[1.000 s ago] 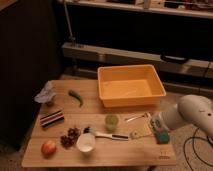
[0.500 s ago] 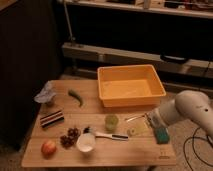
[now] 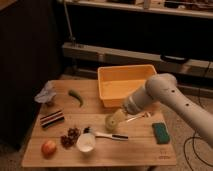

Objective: Place eraser in plastic cup

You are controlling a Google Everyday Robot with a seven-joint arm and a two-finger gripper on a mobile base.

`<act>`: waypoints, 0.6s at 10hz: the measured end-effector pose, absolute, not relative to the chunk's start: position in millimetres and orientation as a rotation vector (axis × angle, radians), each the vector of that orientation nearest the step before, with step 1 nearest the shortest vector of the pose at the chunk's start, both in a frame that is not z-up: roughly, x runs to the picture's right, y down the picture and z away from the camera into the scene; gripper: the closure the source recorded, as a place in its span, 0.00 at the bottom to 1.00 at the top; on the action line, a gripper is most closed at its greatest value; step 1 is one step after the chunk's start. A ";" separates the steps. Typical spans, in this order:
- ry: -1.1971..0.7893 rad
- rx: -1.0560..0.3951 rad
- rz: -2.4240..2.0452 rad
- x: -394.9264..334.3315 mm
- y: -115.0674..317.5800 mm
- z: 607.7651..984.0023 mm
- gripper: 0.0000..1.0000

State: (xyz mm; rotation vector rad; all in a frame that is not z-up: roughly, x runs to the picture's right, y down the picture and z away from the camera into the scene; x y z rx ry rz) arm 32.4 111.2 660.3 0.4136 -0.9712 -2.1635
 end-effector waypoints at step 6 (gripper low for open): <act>-0.939 0.515 -2.432 -26.3 104.3 660.3 0.20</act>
